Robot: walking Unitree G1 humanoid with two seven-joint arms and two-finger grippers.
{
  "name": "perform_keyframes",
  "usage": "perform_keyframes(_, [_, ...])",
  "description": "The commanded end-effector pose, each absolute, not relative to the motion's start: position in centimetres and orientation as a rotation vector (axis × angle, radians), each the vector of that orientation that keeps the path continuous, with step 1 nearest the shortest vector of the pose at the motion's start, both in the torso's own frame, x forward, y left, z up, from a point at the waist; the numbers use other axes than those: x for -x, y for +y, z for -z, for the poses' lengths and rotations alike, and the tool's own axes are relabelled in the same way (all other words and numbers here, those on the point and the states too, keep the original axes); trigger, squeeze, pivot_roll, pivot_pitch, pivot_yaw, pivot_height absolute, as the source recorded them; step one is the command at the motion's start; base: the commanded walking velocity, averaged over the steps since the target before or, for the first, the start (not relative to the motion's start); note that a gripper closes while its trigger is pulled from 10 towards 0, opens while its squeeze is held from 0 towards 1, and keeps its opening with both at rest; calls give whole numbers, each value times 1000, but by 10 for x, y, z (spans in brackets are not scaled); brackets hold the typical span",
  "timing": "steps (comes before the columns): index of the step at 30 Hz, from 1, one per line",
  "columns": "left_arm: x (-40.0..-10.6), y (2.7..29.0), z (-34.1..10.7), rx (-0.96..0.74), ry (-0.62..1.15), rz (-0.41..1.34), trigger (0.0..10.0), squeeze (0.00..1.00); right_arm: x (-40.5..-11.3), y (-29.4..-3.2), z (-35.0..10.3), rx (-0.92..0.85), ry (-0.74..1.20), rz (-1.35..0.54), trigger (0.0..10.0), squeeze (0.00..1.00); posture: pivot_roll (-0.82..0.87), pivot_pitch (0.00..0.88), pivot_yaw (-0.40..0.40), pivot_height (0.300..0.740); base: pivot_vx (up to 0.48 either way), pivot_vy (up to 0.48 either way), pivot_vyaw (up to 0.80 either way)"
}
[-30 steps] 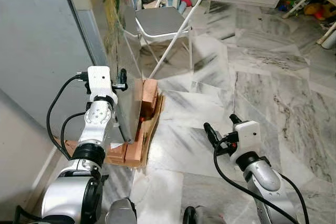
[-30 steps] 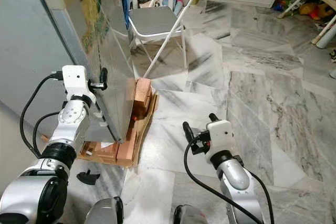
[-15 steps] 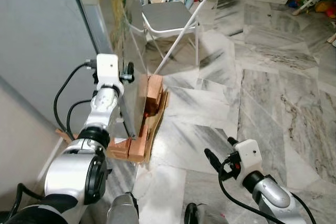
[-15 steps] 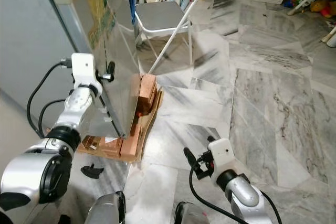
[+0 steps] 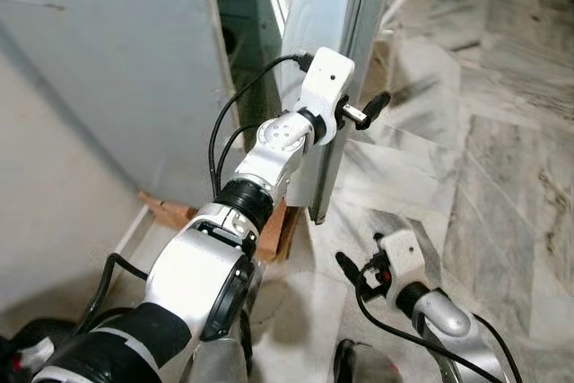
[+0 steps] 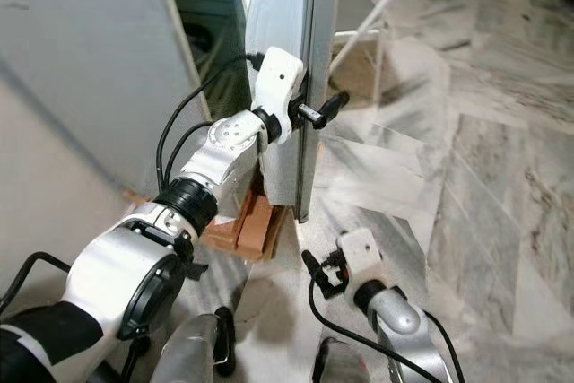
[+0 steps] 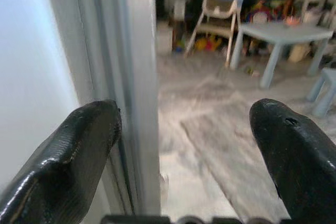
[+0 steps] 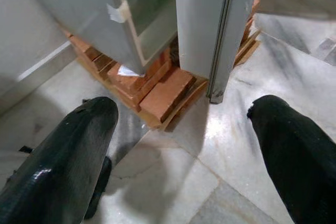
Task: Restocking fridge
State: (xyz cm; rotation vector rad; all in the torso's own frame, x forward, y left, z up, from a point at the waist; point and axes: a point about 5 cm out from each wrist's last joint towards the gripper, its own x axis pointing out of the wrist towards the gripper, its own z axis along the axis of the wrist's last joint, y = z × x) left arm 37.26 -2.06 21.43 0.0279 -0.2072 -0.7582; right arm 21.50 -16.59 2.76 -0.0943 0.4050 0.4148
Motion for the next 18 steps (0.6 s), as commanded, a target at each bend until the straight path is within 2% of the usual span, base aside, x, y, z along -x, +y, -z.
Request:
perform_keyframes(1, [-332,-99,-256,109,-340,929,10000,0,-216,-166,-27,96,410,-417,10000,0,30,70,25,740,0,0,0])
perform_keyframes(2, [-344,-80,-253,108,-336,869,10000,0,-216,-165,-26,95,412,-423,10000,0,37,69,22,740,0,0,0])
perform_keyframes(3, [-362,-45,-249,113,-335,768,10000,0,-217,-163,-24,97,413,-434,10000,0,48,65,16,740,0,0,0])
perform_keyframes(5, [-370,-13,-238,118,-328,682,10000,0,-219,-161,-22,100,415,-441,10000,0,60,63,10,740,0,0,0])
perform_keyframes(10, [-375,23,-202,91,-239,553,10000,0,-222,-160,-19,107,419,-455,10000,0,82,61,-11,740,0,0,0])
perform_keyframes(18, [-386,51,-162,34,-33,383,10000,0,-231,-162,-19,124,409,-453,10000,0,57,52,-9,740,0,0,0])
